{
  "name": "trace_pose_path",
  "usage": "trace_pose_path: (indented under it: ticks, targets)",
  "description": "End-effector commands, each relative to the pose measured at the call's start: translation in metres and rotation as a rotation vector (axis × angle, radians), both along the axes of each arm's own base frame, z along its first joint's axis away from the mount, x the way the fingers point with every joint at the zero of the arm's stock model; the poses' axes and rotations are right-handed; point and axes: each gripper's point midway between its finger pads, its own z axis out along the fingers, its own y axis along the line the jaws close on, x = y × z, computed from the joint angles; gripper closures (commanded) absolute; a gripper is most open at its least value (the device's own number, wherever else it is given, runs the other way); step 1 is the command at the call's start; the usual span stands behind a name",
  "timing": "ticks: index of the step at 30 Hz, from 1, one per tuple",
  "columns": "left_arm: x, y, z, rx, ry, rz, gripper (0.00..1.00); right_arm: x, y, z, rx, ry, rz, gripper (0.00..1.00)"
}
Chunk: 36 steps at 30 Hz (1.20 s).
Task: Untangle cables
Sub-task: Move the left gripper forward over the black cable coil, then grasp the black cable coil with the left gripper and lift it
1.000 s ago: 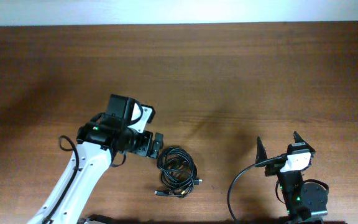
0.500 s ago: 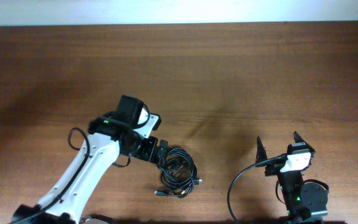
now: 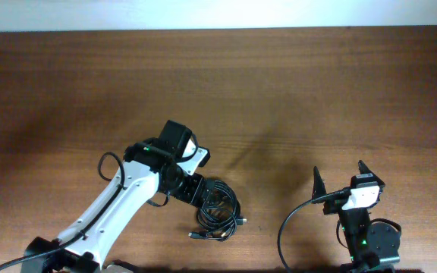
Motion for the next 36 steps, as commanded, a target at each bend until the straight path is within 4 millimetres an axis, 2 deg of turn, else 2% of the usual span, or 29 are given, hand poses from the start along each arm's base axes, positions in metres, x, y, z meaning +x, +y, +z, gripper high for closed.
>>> trace_pose_path:
  ticks: [1,8,11,13,17,21,23,27,33,36]
  targets:
    - [0.002,-0.006,0.004,-0.027,0.002,-0.009,0.01,0.0,-0.004,-0.002,-0.008,0.002,-0.021,0.01]
    - [-0.007,-0.002,0.003,-0.003,0.089,0.152,0.01,0.0,-0.004,-0.002,-0.008,0.002,-0.021,0.01]
    - [-0.01,0.012,-0.002,0.089,0.124,0.302,0.01,0.0,-0.004,-0.002,-0.008,0.002,-0.021,0.01]
    - [-0.015,0.019,-0.003,0.148,0.132,0.337,0.01,0.0,-0.004,-0.002,-0.008,0.002,-0.021,0.01]
    - [-0.021,0.013,-0.005,0.189,0.149,0.444,0.01,0.0,-0.004,-0.002,-0.008,0.002,-0.021,0.01]
    - [-0.021,-0.002,-0.006,0.169,0.129,0.449,0.01,0.0,-0.004,-0.002,-0.008,0.002,-0.021,0.01]
    - [-0.02,-0.004,-0.01,0.186,0.109,0.499,0.01,0.0,-0.004,-0.002,-0.008,0.002,-0.021,0.01]
    - [-0.028,0.013,-0.025,0.284,0.087,0.65,0.01,0.0,-0.004,-0.002,-0.008,0.002,-0.021,0.01]
    - [-0.032,0.015,-0.047,0.266,0.091,0.728,0.01,0.0,-0.004,-0.002,-0.008,0.002,-0.021,0.01]
    - [-0.026,0.011,-0.054,0.23,0.068,0.742,0.01,0.0,-0.004,-0.002,-0.008,0.002,-0.021,0.01]
